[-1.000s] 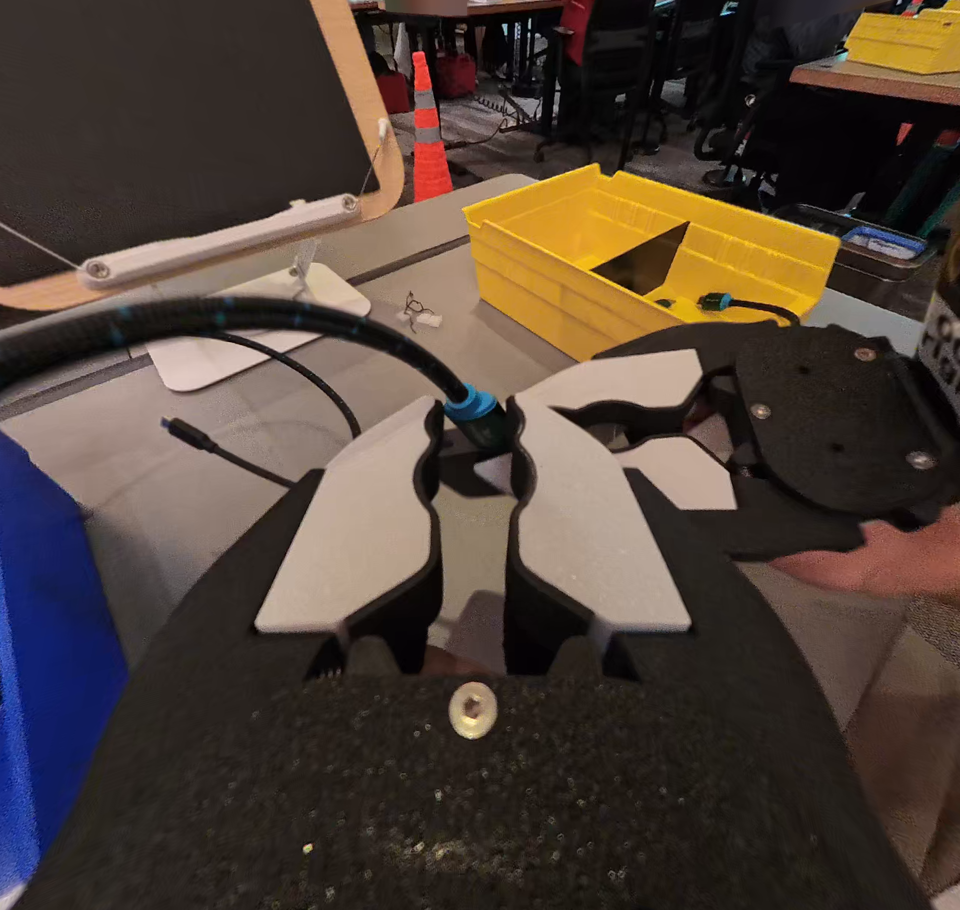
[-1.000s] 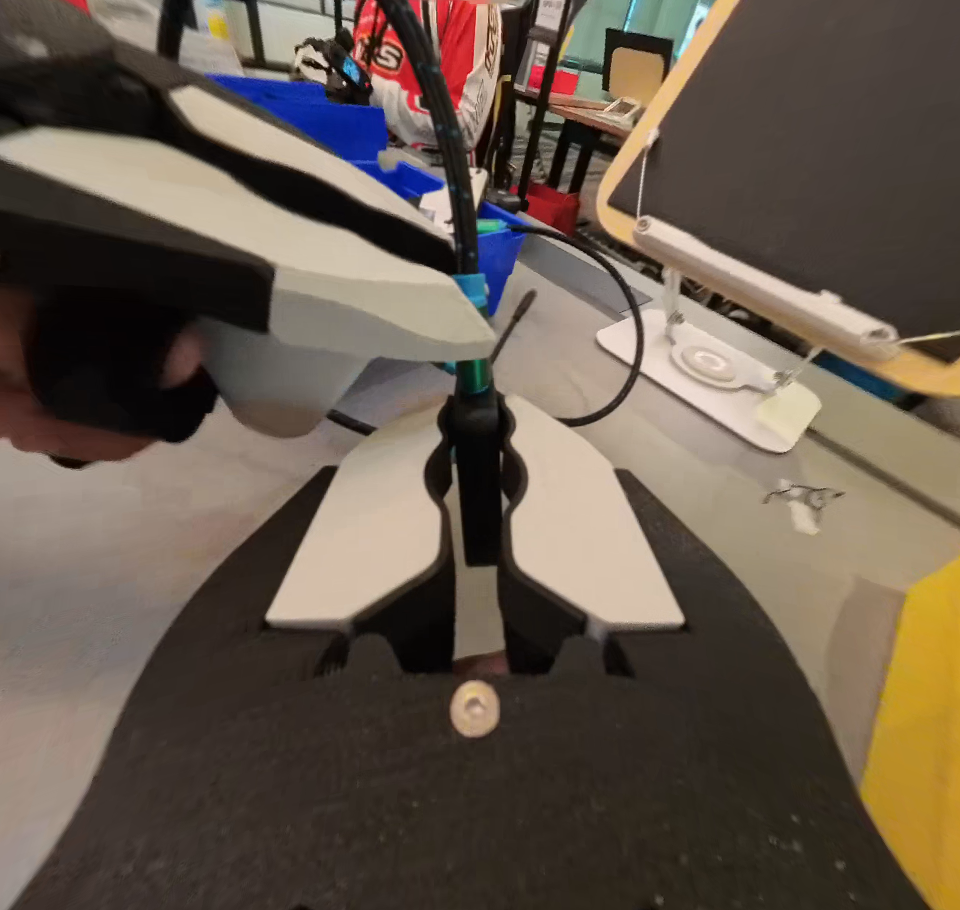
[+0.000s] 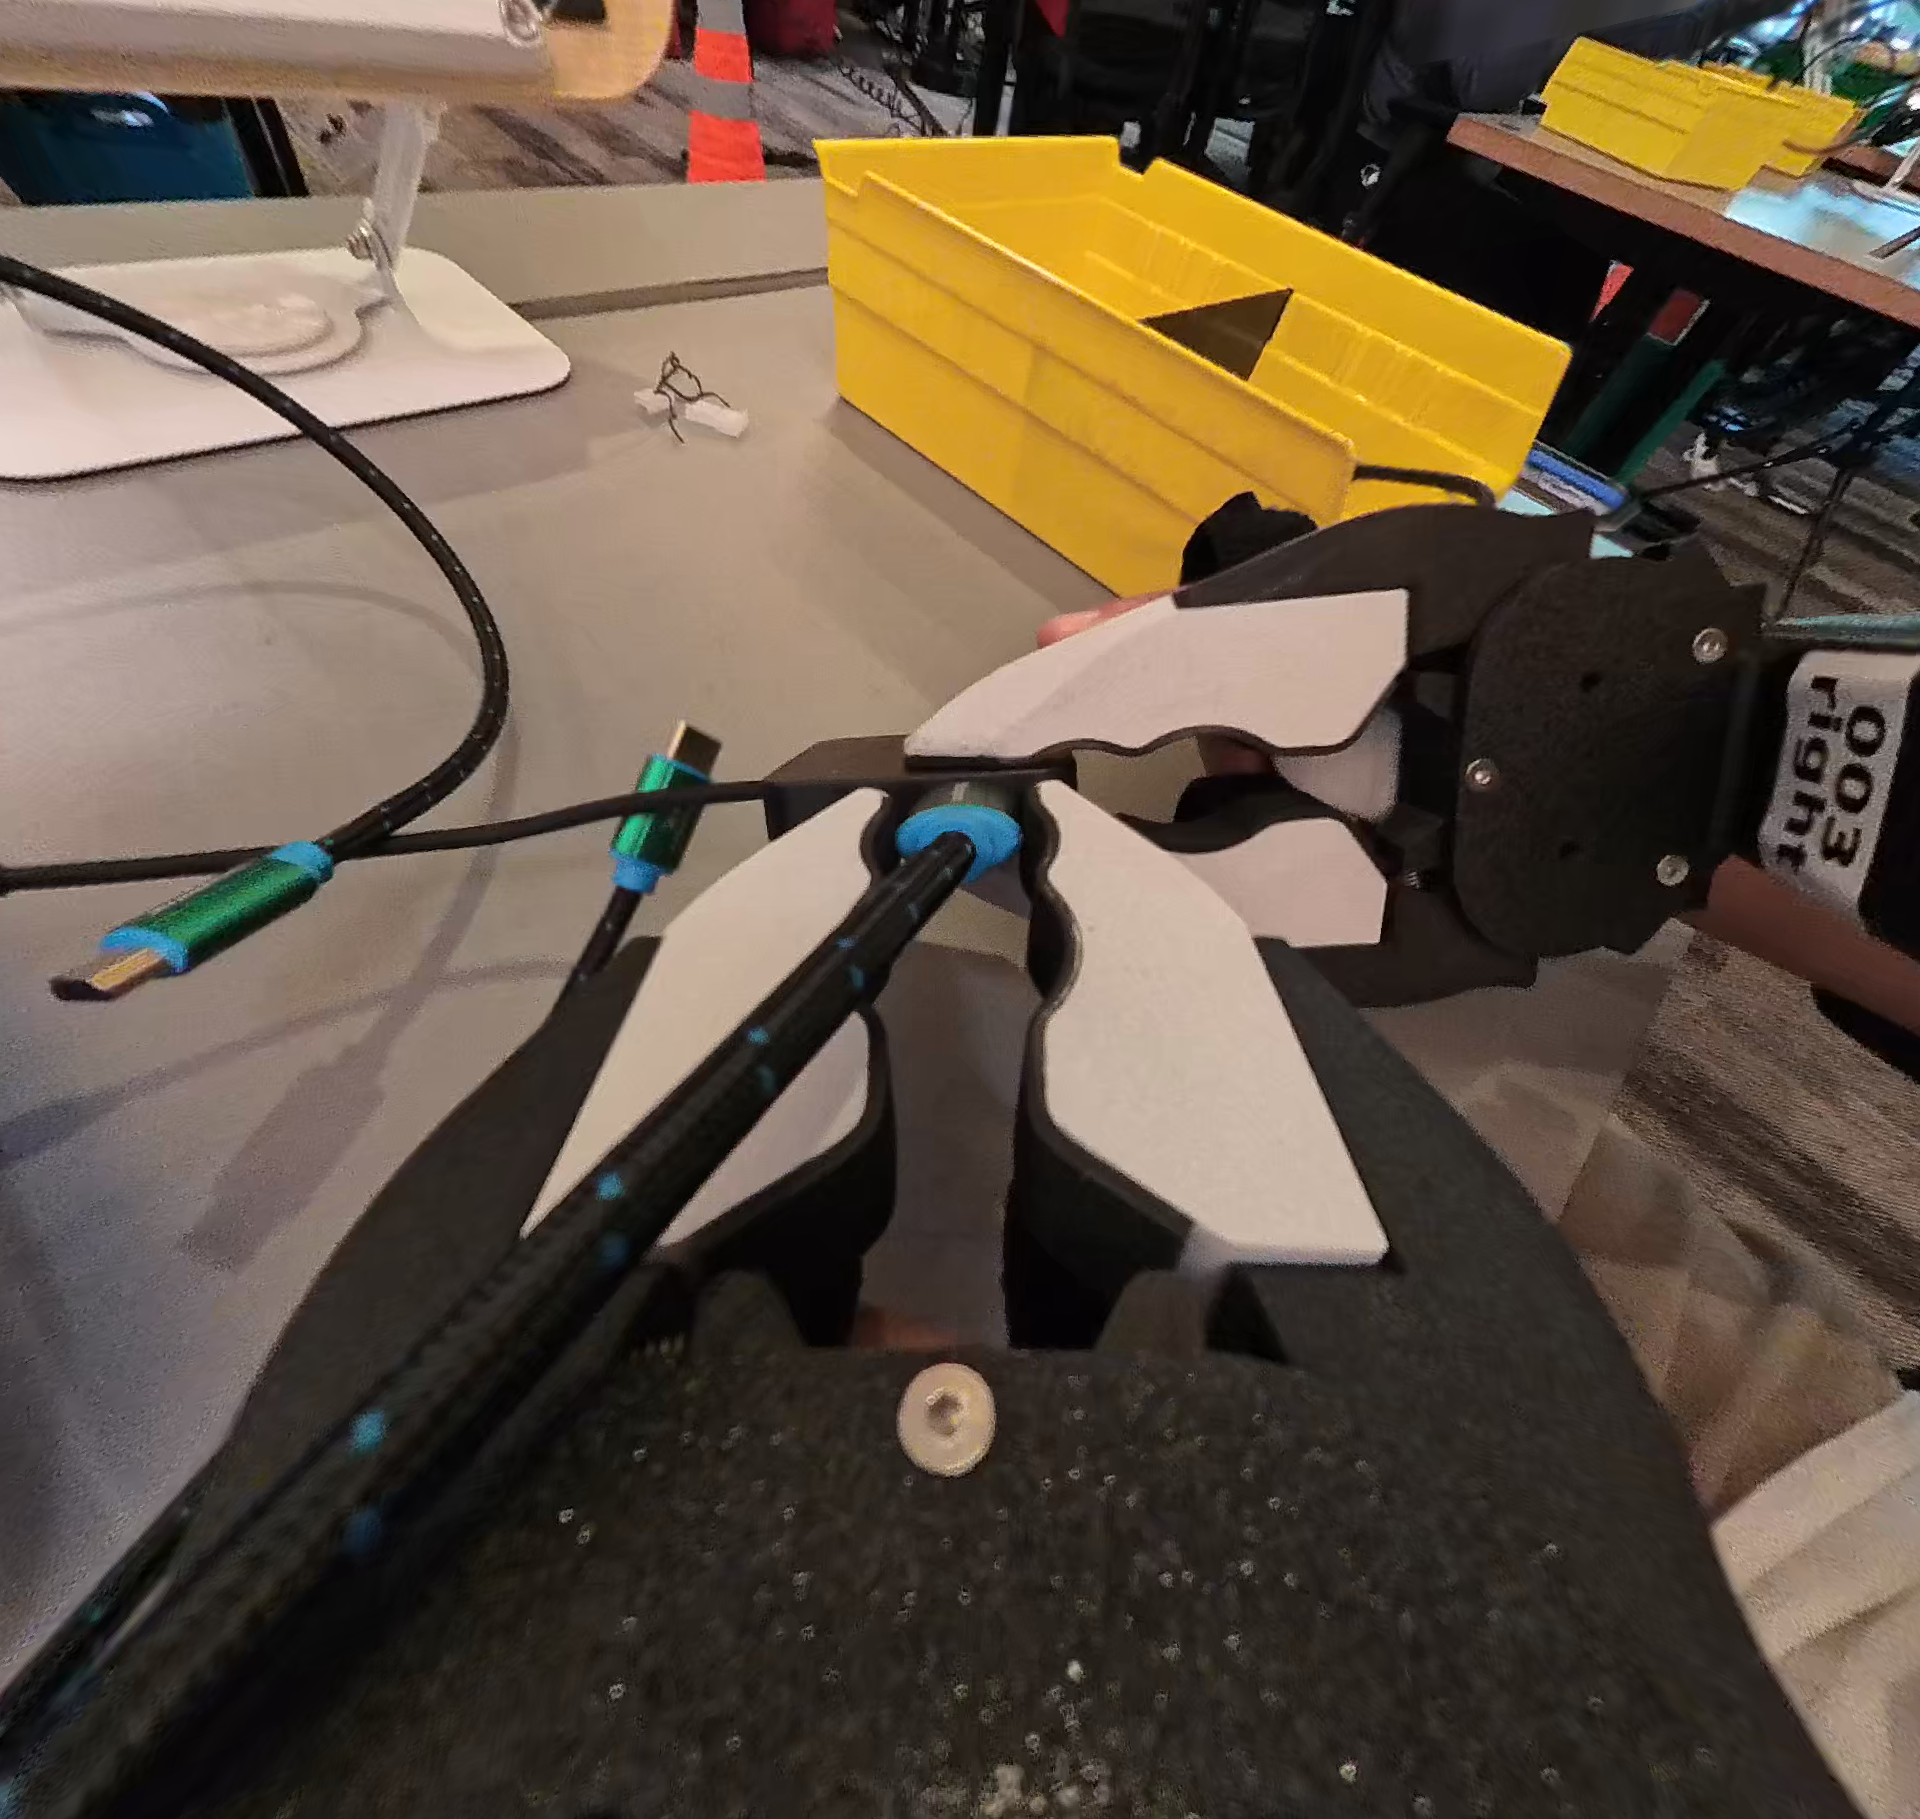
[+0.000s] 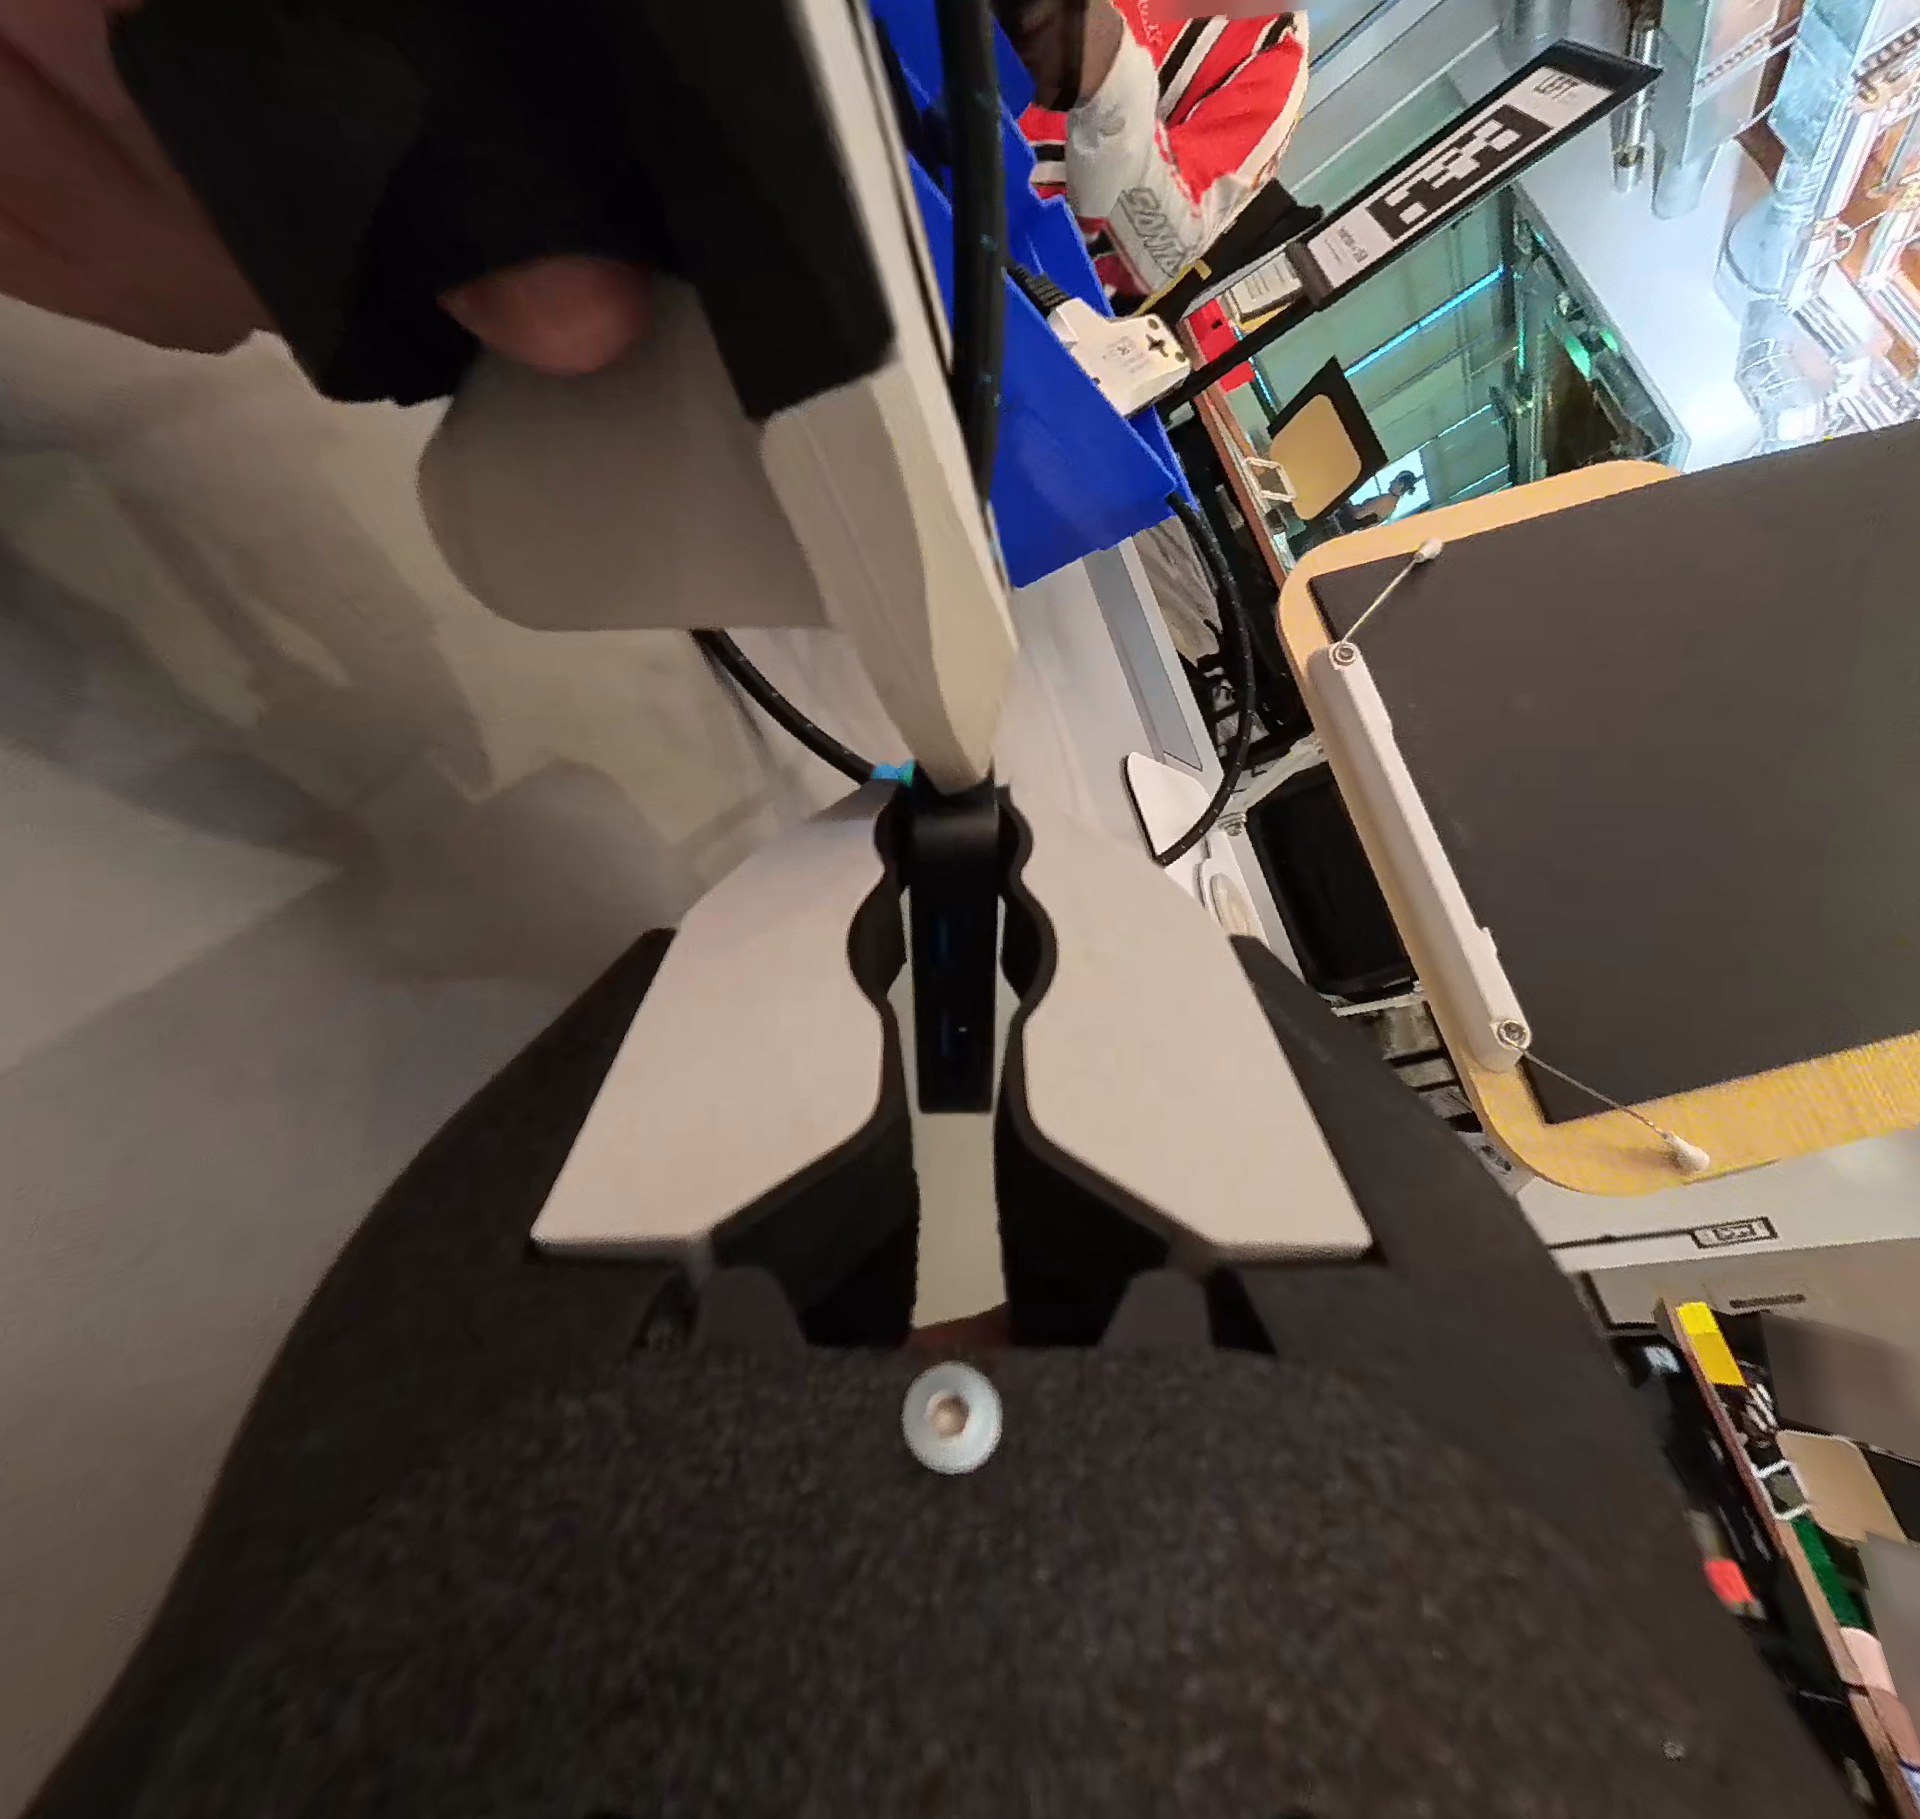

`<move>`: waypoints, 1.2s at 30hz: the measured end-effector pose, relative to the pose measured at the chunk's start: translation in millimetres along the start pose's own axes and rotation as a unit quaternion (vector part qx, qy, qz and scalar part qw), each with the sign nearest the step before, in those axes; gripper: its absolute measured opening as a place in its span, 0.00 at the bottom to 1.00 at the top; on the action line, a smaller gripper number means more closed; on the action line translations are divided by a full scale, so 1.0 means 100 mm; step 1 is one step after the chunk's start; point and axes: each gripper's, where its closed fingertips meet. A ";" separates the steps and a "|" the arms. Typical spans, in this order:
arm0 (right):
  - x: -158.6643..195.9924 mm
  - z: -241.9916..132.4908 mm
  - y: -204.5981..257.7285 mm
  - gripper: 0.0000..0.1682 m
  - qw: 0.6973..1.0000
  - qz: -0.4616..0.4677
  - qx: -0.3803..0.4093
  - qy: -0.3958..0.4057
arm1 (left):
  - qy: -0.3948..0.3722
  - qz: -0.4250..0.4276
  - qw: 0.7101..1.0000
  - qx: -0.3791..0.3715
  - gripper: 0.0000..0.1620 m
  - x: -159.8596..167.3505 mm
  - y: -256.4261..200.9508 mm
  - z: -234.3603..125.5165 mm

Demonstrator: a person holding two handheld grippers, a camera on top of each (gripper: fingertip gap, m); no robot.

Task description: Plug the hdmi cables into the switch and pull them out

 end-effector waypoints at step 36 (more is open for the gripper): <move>0.37 -0.59 -1.04 0.08 0.975 0.179 0.103 0.078 | 0.022 0.085 0.996 -0.007 0.14 0.20 0.09 -0.18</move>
Point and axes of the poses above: each gripper's, where its closed fingertips meet, z out along the fingers, x out of its underside, y = z × x across the jaws, and after that the axes turned 12 degrees about -z, right-handed
